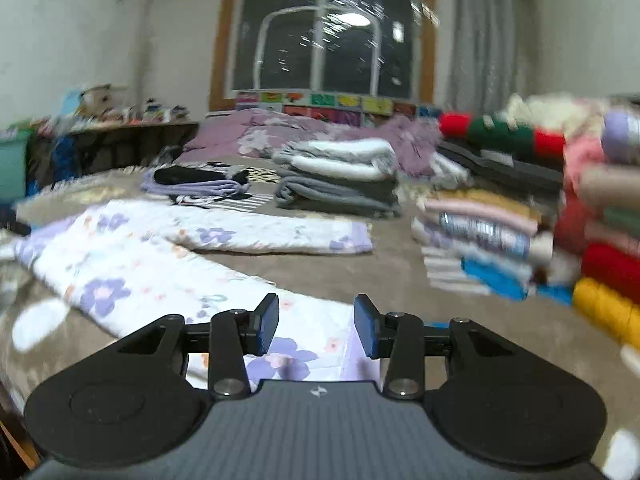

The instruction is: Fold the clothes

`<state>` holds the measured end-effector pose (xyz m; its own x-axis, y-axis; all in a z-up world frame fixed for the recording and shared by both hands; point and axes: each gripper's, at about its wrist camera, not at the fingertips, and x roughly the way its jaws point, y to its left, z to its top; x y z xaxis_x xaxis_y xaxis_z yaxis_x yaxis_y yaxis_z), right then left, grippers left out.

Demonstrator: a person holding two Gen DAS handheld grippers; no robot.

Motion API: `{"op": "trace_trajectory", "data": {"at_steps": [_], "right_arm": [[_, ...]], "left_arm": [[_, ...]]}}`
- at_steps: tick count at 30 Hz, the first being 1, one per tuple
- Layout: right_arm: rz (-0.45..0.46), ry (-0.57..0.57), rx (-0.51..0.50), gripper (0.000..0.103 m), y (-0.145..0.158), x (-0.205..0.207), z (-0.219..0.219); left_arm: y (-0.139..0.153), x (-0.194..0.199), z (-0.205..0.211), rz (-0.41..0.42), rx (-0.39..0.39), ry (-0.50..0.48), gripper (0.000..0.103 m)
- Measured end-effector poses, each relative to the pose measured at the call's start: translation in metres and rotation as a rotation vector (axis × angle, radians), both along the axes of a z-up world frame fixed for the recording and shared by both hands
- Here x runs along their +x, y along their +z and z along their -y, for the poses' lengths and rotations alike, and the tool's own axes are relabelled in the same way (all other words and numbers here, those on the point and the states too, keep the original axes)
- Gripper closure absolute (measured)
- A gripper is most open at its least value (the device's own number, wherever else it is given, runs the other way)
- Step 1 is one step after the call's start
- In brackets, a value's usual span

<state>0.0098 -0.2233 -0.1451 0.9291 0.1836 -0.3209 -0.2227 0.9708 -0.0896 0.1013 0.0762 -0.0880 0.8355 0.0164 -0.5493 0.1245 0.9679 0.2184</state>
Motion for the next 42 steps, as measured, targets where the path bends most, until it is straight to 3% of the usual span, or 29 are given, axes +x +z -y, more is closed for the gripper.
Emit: {"op": "trace_trajectory", "data": {"at_steps": [7,12,15,25,26,27,28,29,30,38,42], "right_arm": [[-0.035,0.1,-0.251,0.061,-0.008,-0.018,-0.028],[-0.092,0.123,-0.418,0.06,-0.029,-0.023,-0.045],[-0.114,0.09,-0.489,0.059,-0.039,-0.019,-0.046],[-0.069,0.087,-0.549,0.058,-0.049,-0.01,-0.042],[-0.073,0.085,-0.526,0.06,-0.047,-0.007,-0.039],[-0.078,0.083,-0.502,0.074,-0.045,-0.004,-0.035],[-0.078,0.079,-0.477,0.079,-0.042,-0.001,-0.032],[-0.069,0.074,-0.45,0.081,-0.039,0.0,-0.029],[-0.055,0.07,-0.428,0.085,-0.035,0.001,-0.027],[0.06,0.013,-0.278,0.089,0.003,0.041,-0.012],[0.08,0.005,-0.264,0.09,0.014,0.085,-0.008]], "left_arm": [[-0.024,-0.018,0.018,0.009,0.437,-0.176,0.031],[-0.059,-0.021,0.022,-0.017,0.632,-0.264,0.031],[-0.072,-0.021,0.022,-0.002,0.705,-0.288,0.031],[-0.082,-0.013,0.025,0.096,0.802,-0.289,0.031],[-0.081,-0.012,0.024,0.105,0.795,-0.278,0.032],[-0.08,-0.011,0.024,0.113,0.787,-0.266,0.049],[-0.077,-0.009,0.022,0.116,0.763,-0.25,0.079],[-0.074,-0.006,0.019,0.119,0.74,-0.233,0.086],[-0.071,-0.004,0.017,0.123,0.716,-0.217,0.087],[-0.022,0.035,0.003,0.155,0.384,-0.106,0.09],[-0.008,0.065,0.003,0.171,0.302,-0.062,0.09]]}}
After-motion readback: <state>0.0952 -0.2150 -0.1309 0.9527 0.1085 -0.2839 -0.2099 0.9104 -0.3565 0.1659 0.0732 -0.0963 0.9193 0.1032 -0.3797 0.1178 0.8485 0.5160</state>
